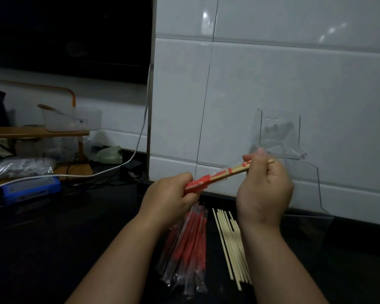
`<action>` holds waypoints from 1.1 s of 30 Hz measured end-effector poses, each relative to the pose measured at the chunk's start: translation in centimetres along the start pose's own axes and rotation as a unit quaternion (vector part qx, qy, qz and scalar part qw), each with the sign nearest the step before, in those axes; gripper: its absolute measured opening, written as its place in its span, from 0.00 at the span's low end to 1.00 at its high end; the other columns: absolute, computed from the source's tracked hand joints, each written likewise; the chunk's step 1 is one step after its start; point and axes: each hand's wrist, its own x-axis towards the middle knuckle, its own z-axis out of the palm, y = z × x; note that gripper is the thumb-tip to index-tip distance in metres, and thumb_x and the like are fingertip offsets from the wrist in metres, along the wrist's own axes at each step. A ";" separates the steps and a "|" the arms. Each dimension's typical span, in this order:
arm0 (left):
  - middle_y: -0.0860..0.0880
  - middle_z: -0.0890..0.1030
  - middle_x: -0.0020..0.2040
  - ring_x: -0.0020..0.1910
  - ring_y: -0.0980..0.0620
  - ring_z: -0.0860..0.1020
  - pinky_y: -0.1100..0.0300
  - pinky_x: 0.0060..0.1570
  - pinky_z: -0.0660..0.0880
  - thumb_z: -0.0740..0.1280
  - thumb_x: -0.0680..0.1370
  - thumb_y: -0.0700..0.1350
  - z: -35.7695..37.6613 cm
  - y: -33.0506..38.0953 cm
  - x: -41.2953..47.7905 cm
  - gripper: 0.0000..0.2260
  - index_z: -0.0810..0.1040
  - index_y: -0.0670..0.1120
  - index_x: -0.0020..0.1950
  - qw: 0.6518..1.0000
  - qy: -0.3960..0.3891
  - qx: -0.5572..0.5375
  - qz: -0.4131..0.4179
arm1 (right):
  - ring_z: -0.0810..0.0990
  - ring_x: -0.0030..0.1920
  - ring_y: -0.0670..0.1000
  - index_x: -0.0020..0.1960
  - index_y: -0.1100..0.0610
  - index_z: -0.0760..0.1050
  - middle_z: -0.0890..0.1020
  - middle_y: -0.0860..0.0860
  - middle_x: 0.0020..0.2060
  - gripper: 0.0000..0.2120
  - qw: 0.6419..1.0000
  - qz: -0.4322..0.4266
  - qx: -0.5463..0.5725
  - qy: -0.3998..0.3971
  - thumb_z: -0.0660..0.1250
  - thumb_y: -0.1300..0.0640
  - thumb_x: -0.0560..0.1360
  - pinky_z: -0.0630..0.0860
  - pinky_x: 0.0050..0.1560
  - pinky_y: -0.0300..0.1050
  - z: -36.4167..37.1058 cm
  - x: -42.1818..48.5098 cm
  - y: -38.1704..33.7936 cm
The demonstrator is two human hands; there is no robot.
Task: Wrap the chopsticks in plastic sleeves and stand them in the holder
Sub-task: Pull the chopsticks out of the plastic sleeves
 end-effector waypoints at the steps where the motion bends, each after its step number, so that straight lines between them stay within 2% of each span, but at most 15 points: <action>1: 0.51 0.73 0.31 0.35 0.48 0.73 0.54 0.34 0.66 0.65 0.78 0.56 0.0 0.0 0.0 0.16 0.66 0.51 0.36 1.000 0.001 0.002 0.002 | 0.76 0.35 0.38 0.41 0.48 0.78 0.78 0.44 0.32 0.15 1.000 0.000 0.001 0.004 0.59 0.50 0.83 0.72 0.36 0.35 0.0 0.0 -0.1; 3: 0.51 0.73 0.32 0.35 0.48 0.73 0.53 0.34 0.66 0.64 0.78 0.57 0.0 0.0 -0.1 0.15 0.66 0.50 0.37 1.000 0.003 0.005 0.004 | 0.76 0.36 0.37 0.41 0.49 0.78 0.78 0.44 0.32 0.15 1.000 -0.005 0.006 0.010 0.59 0.51 0.83 0.71 0.35 0.32 -0.1 0.0 -0.2; 6: 0.52 0.73 0.32 0.35 0.48 0.72 0.54 0.33 0.62 0.63 0.79 0.57 -0.2 0.1 -0.1 0.16 0.66 0.51 0.37 1.000 0.003 0.016 0.004 | 0.76 0.34 0.37 0.41 0.51 0.78 0.77 0.44 0.31 0.15 1.000 -0.009 0.010 0.027 0.59 0.52 0.83 0.69 0.33 0.29 -0.2 0.2 -0.2; 11: 0.52 0.72 0.31 0.34 0.49 0.70 0.55 0.32 0.59 0.63 0.79 0.55 -0.3 -0.1 -0.1 0.15 0.65 0.51 0.36 0.999 0.021 0.031 -0.003 | 0.73 0.31 0.39 0.38 0.48 0.77 0.74 0.43 0.29 0.15 0.997 -0.020 0.018 0.073 0.59 0.51 0.82 0.68 0.33 0.34 -0.7 0.7 -0.5; 15: 0.51 0.72 0.31 0.35 0.44 0.73 0.54 0.33 0.62 0.62 0.80 0.54 -0.1 -0.9 0.2 0.15 0.67 0.48 0.37 0.998 0.041 0.011 -0.040 | 0.72 0.30 0.40 0.38 0.48 0.75 0.73 0.43 0.29 0.15 0.991 -0.040 0.018 0.124 0.58 0.49 0.81 0.66 0.31 0.34 -1.3 1.6 -1.2; 19: 0.50 0.72 0.29 0.33 0.47 0.72 0.54 0.32 0.62 0.62 0.79 0.57 0.0 -0.4 0.1 0.18 0.65 0.50 0.34 0.999 0.046 0.005 -0.014 | 0.72 0.30 0.40 0.36 0.47 0.76 0.74 0.44 0.28 0.16 0.996 0.007 0.033 0.088 0.59 0.50 0.82 0.68 0.32 0.34 -1.1 1.7 -1.2; 23: 0.52 0.71 0.30 0.34 0.48 0.71 0.54 0.33 0.59 0.61 0.80 0.54 0.0 0.1 -0.2 0.17 0.64 0.50 0.34 0.999 0.029 0.024 0.011 | 0.74 0.30 0.45 0.36 0.51 0.78 0.77 0.45 0.27 0.15 0.995 0.055 0.085 0.012 0.63 0.47 0.79 0.69 0.33 0.44 -0.5 0.9 -1.0; 25: 0.52 0.71 0.31 0.35 0.48 0.70 0.54 0.33 0.59 0.61 0.80 0.53 0.1 0.2 -0.1 0.15 0.65 0.49 0.35 0.999 0.027 0.039 0.012 | 0.75 0.29 0.42 0.35 0.51 0.79 0.77 0.43 0.25 0.17 0.995 0.059 0.077 0.006 0.63 0.49 0.80 0.71 0.33 0.41 -0.4 0.5 -1.1; 28: 0.51 0.71 0.31 0.35 0.47 0.70 0.54 0.34 0.60 0.61 0.80 0.52 0.1 -0.2 0.0 0.15 0.65 0.49 0.35 0.999 0.032 0.040 -0.012 | 0.75 0.29 0.39 0.35 0.50 0.77 0.77 0.43 0.25 0.18 0.995 0.048 0.067 0.062 0.60 0.51 0.82 0.70 0.31 0.35 -0.9 0.8 -1.4; 30: 0.51 0.71 0.31 0.35 0.47 0.71 0.54 0.34 0.60 0.61 0.80 0.52 0.0 -0.5 0.1 0.15 0.66 0.49 0.35 0.998 0.031 0.036 -0.032 | 0.74 0.29 0.41 0.35 0.50 0.76 0.75 0.45 0.26 0.18 0.991 0.041 0.079 0.101 0.59 0.50 0.82 0.71 0.32 0.38 -1.2 1.4 -1.5; 33: 0.52 0.70 0.31 0.36 0.46 0.71 0.54 0.34 0.62 0.61 0.80 0.52 0.4 -0.5 0.2 0.14 0.67 0.49 0.36 0.997 0.033 0.051 -0.048 | 0.74 0.30 0.42 0.36 0.49 0.76 0.75 0.46 0.28 0.18 0.988 0.033 0.097 0.117 0.58 0.49 0.82 0.70 0.33 0.39 -1.0 1.3 -1.7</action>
